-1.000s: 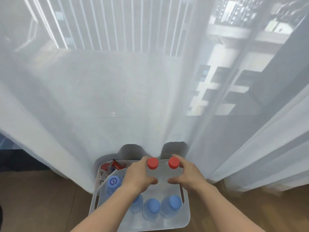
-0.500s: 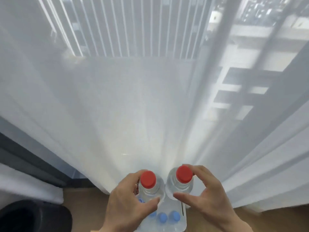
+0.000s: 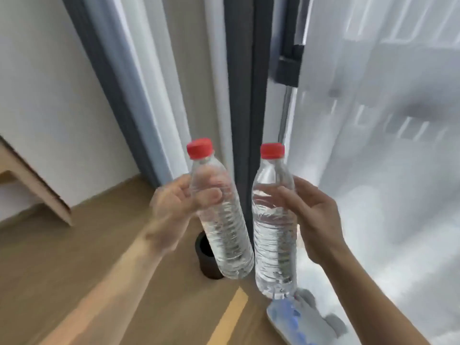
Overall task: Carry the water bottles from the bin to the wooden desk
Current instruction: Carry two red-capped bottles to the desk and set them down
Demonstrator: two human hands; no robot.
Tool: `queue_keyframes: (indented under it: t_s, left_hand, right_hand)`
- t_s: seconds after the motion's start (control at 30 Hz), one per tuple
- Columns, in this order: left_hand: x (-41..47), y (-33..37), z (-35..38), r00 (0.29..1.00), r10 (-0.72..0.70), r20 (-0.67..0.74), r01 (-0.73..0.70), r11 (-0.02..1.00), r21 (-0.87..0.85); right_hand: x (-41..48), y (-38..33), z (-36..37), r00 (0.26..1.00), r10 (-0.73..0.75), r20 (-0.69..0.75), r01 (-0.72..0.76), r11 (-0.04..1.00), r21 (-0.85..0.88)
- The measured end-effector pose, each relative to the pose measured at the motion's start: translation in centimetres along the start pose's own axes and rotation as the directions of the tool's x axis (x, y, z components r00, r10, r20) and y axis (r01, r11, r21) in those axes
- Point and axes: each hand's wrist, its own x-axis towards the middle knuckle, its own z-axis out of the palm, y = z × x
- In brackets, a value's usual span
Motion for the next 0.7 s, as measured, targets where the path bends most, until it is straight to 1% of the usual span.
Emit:
queue_keyframes:
  t_s: [0.07, 0.17, 0.23, 0.3, 0.47, 0.53, 0.63, 0.7]
  left_hand:
    - [-2.6, 2.1, -4.8, 0.989, 0.012, -0.147, -0.008, 1.000, 0.027]
    - [-7.6, 4.4, -12.3, 0.953, 0.024, -0.302, 0.003, 0.996, 0.088]
    - [-11.0, 5.2, -17.5, 0.902, 0.040, -0.430, 0.015, 0.992, 0.124]
    - [-14.6, 5.5, -22.7, 0.833, 0.053, -0.550, 0.023, 0.991, 0.130]
    - [-23.6, 7.2, -36.6, 0.694, 0.097, -0.713, 0.054, 0.981, 0.186]
    - [-26.9, 8.3, -42.2, 0.636, 0.115, -0.763, 0.083, 0.973, 0.216]
    - [-31.2, 9.4, -49.6, 0.533, 0.130, -0.836, 0.138, 0.962, 0.238]
    - [-33.5, 10.0, -53.7, 0.475, 0.131, -0.870, 0.147, 0.963, 0.225]
  right_hand:
    - [0.4, -1.9, 5.5, 0.990, -0.033, 0.138, 0.035, 0.999, -0.018]
    - [-0.8, -3.3, 14.1, 0.951, -0.045, 0.305, 0.039, 0.999, 0.027]
    - [-2.0, -3.5, 20.2, 0.916, -0.049, 0.399, 0.024, 0.997, 0.068]
    - [-3.3, -3.3, 26.6, 0.861, -0.077, 0.503, 0.044, 0.996, 0.078]
    - [-7.4, -3.7, 44.7, 0.752, -0.103, 0.651, 0.027, 0.992, 0.125]
    - [-9.1, -4.3, 51.4, 0.721, -0.115, 0.684, 0.012, 0.988, 0.154]
    - [-11.4, -4.7, 60.1, 0.677, -0.131, 0.725, -0.014, 0.982, 0.190]
    - [-12.6, -4.7, 65.2, 0.642, -0.130, 0.755, -0.045, 0.977, 0.207]
